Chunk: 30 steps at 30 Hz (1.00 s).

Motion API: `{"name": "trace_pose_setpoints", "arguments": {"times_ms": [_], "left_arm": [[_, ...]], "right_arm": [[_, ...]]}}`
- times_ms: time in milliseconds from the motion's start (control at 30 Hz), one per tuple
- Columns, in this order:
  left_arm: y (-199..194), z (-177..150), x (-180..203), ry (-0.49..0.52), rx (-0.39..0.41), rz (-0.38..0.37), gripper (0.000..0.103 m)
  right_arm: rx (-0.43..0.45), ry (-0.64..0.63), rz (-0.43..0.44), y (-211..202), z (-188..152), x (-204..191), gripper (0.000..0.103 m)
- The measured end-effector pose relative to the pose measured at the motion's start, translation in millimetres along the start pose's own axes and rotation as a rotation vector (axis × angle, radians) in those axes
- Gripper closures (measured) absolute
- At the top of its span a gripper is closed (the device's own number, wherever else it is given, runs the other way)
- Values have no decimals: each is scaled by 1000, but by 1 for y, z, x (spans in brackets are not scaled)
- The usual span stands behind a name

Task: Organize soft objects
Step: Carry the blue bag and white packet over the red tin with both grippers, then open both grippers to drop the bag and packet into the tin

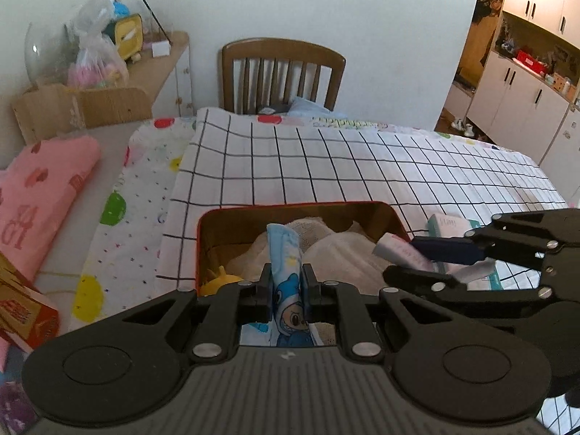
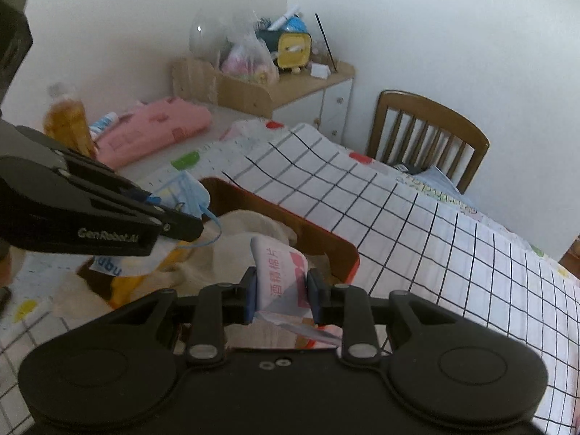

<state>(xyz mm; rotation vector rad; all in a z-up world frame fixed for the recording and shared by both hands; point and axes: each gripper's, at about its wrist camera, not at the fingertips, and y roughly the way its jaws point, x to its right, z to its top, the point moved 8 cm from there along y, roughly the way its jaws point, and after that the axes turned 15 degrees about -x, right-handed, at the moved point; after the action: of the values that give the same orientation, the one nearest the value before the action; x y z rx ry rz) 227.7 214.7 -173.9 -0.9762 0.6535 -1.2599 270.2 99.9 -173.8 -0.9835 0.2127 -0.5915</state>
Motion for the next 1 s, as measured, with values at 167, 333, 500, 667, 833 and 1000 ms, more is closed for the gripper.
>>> {"name": "trace_pose_setpoints", "arguments": {"times_ms": [167, 333, 500, 667, 833, 1000], "left_arm": [[15, -5, 5, 27, -40, -10, 89], [22, -8, 6, 36, -54, -19, 89], [23, -9, 5, 33, -53, -22, 86], [23, -10, 3, 28, -57, -9, 73], [19, -11, 6, 26, -44, -23, 50], [9, -12, 11, 33, -19, -24, 40]], "right_arm": [[-20, -13, -12, 12, -3, -5, 74], [-26, -21, -3, 13, -5, -8, 72], [-27, -21, 14, 12, -8, -8, 66], [-12, -14, 36, 6, -12, -6, 49], [7, -25, 62, -2, -15, -8, 38], [14, -22, 64, -9, -18, -6, 36]]}}
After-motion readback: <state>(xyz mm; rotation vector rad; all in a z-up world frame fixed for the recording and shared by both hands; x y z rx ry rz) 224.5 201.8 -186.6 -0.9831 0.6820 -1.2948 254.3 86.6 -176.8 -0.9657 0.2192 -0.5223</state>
